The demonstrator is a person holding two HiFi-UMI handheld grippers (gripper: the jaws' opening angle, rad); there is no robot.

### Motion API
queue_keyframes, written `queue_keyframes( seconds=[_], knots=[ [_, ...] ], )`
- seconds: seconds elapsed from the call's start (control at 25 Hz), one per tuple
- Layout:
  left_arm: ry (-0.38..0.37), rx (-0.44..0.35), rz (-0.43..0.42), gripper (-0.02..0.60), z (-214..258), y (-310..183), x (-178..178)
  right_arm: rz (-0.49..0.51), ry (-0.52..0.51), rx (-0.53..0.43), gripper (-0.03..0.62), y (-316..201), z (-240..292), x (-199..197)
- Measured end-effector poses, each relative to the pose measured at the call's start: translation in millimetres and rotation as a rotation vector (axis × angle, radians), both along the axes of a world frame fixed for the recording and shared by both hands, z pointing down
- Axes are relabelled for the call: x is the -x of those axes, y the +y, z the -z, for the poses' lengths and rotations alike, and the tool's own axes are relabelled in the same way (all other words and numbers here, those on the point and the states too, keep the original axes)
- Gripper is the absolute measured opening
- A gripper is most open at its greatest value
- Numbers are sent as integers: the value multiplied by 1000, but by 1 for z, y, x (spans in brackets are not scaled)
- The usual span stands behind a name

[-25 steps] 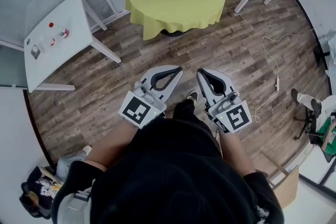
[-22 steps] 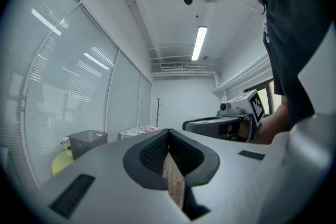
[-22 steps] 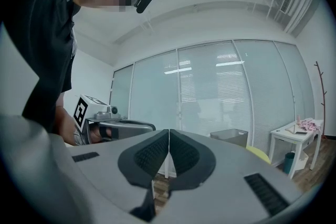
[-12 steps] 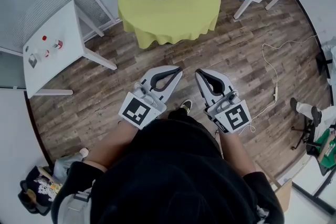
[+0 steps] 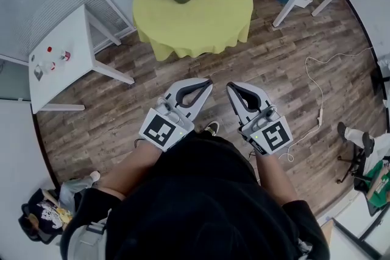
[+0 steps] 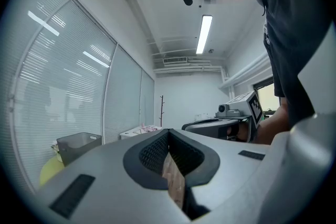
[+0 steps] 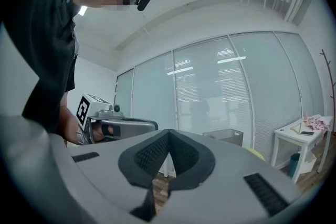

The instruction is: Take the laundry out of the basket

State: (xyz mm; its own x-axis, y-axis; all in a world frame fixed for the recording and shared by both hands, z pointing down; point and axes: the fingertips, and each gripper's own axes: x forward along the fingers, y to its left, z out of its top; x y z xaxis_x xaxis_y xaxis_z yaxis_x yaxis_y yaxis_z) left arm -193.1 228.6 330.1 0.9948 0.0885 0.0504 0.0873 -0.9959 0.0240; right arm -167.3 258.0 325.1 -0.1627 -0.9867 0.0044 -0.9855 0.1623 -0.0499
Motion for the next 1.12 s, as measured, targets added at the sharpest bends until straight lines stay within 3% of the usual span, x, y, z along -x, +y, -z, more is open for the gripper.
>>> queue_keyframes(
  seconds=[0.56,1.12],
  knots=[
    [-4,11,-4,11,-13,-35,-56,-3,0,6,23,-33,-9,-56],
    [17,35,-54,11,-11,-136,-129,-49,26,39,23,-135,-3,-126]
  ],
)
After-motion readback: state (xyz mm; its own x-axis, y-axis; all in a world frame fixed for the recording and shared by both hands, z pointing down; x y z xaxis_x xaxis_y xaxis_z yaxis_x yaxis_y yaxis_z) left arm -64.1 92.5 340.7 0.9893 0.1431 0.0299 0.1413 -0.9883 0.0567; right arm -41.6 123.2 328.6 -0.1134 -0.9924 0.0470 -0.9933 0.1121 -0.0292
